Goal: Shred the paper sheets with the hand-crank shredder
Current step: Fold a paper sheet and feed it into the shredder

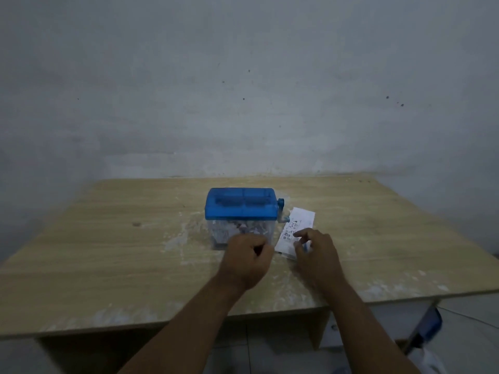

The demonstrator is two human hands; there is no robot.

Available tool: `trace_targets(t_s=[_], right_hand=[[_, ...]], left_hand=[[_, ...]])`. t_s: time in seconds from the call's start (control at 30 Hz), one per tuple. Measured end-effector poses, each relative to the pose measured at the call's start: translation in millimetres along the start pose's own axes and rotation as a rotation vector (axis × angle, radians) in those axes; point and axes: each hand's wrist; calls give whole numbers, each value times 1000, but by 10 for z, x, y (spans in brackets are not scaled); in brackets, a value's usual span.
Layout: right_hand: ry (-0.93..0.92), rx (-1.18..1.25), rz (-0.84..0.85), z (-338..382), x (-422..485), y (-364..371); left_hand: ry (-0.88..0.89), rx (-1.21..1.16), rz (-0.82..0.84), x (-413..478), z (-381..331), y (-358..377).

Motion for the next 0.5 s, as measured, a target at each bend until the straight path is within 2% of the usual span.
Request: trace_targets(t_s=[0.17, 0.33, 0.5], right_hand=[[-54, -43, 37, 18, -21, -41], [-142, -112, 56, -24, -28, 11], [-183, -166, 9, -12, -4, 5]], left_hand=[[-282, 89, 14, -87, 205, 33], [-322, 295, 104, -101, 248, 79], [-354, 267, 72, -99, 224, 95]])
Point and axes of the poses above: each hand's wrist, its own x-axis towards the middle knuckle, its own y-axis out of the palm, z = x × y, and after that the axes turned 15 degrees about -x, right-handed
